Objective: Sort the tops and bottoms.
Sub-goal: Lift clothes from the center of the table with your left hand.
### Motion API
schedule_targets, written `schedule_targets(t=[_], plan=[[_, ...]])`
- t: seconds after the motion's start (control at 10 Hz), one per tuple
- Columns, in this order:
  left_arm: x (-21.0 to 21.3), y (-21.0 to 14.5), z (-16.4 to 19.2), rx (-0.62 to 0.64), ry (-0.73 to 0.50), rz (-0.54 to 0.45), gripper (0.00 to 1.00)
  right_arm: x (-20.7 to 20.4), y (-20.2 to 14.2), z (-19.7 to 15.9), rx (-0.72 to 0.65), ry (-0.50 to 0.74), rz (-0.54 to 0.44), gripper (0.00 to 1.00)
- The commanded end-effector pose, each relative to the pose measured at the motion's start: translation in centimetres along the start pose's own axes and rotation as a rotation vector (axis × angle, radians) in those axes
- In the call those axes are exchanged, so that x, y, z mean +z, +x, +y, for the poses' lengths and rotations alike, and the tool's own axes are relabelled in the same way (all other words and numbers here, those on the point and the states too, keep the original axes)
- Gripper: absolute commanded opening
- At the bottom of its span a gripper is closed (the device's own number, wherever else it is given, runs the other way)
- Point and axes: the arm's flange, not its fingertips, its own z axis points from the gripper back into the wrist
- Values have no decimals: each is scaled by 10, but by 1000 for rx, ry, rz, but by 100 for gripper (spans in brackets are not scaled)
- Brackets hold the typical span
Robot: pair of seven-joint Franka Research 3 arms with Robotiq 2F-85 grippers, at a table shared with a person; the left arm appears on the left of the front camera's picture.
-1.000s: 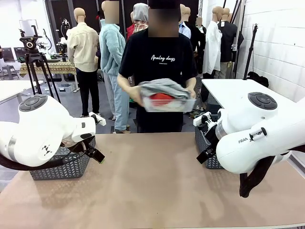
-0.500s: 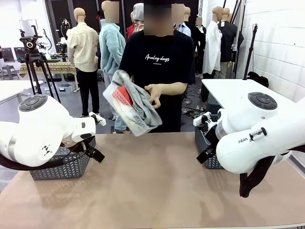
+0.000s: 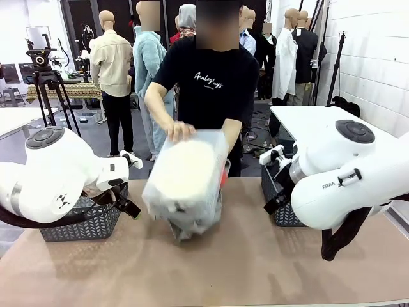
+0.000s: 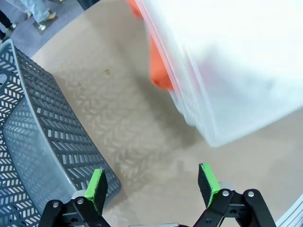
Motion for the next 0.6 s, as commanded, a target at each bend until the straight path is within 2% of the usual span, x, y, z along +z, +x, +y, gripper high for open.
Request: schedule_targets(t=[0.0,0.2,0.4,0.5], plan=[[37,0,-22,40,-6,64,100,63,-1,-3,16,-71,-72,100],[74,4,-59,72,7,149,100,121,-7,-19,-9,-107,-139,100],[93,12,-104,125,49,185,100,147,-19,-39,-89,-98,-161,100],[93,15,-134,204,59,197,100,151,-27,-49,-122,-67,-178,100]])
